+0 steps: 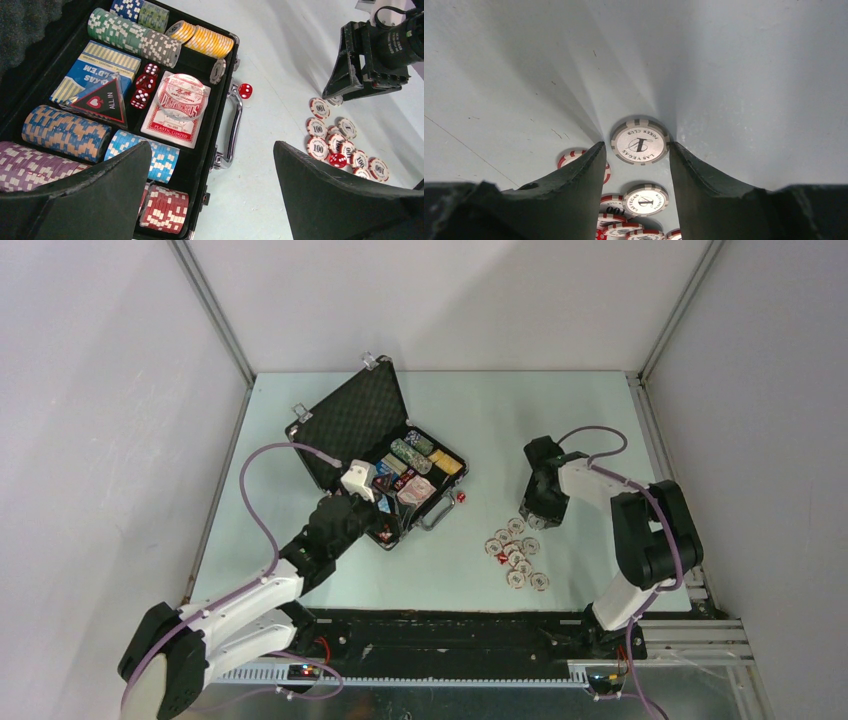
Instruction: Pack up texas hold em set
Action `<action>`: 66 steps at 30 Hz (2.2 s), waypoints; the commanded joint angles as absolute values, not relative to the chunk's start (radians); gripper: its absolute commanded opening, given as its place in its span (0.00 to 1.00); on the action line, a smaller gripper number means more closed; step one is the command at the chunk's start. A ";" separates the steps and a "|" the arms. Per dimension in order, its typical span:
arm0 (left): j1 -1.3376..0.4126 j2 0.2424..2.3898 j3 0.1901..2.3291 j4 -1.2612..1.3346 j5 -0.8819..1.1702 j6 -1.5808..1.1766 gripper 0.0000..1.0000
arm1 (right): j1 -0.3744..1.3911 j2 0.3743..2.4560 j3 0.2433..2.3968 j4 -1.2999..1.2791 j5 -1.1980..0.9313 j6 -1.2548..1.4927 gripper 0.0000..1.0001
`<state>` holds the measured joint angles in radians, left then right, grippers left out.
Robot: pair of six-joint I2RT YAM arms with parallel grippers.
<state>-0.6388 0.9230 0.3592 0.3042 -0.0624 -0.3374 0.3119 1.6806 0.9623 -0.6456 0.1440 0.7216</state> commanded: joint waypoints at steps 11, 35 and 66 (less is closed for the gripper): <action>-0.640 0.907 0.389 0.331 -0.039 -0.322 1.00 | 0.414 1.776 1.033 -0.598 0.128 0.776 0.44; -0.639 0.900 0.386 0.332 -0.029 -0.327 1.00 | 0.505 1.842 1.096 -0.649 0.142 0.819 0.41; -0.785 0.932 0.431 0.369 -0.023 -0.458 1.00 | 0.555 1.757 1.155 -0.708 0.224 0.807 0.82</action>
